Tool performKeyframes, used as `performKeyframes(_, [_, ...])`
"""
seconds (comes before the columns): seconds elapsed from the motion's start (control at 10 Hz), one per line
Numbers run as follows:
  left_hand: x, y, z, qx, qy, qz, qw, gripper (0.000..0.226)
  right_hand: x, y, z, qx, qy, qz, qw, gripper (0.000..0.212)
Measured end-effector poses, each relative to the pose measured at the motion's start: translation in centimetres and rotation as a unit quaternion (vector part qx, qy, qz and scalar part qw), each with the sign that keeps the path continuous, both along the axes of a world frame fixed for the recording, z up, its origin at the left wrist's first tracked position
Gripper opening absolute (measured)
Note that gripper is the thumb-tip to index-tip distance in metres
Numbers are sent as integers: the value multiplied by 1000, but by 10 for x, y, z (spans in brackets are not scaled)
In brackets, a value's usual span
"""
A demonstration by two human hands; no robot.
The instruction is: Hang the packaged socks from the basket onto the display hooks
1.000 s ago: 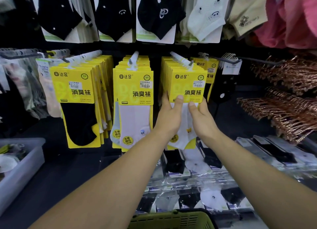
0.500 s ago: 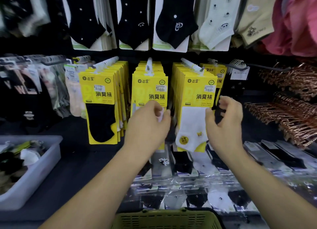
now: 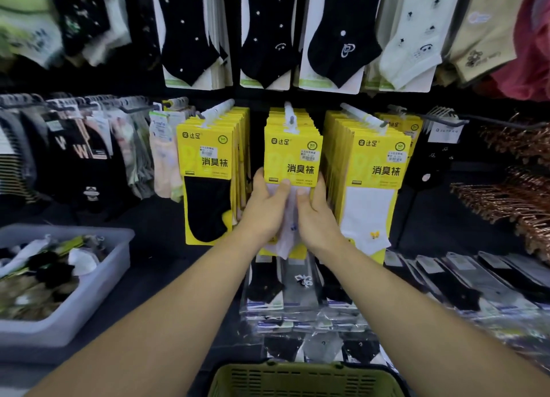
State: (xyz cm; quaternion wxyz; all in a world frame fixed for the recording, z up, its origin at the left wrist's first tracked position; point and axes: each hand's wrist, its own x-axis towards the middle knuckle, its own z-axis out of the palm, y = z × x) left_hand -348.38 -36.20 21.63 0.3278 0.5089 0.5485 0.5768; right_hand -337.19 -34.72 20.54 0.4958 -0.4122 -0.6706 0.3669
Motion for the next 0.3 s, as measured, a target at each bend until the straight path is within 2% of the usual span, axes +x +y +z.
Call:
performKeyframes(0.2, [-3,-8,4,-29,48,13,998,60,13,-8,3,-2,-14,-24,1000,51])
performKeyframes(0.3, [-4,-21,13,-20,97,82,992,75,31,-17,10,-1,-20,-35,999,41])
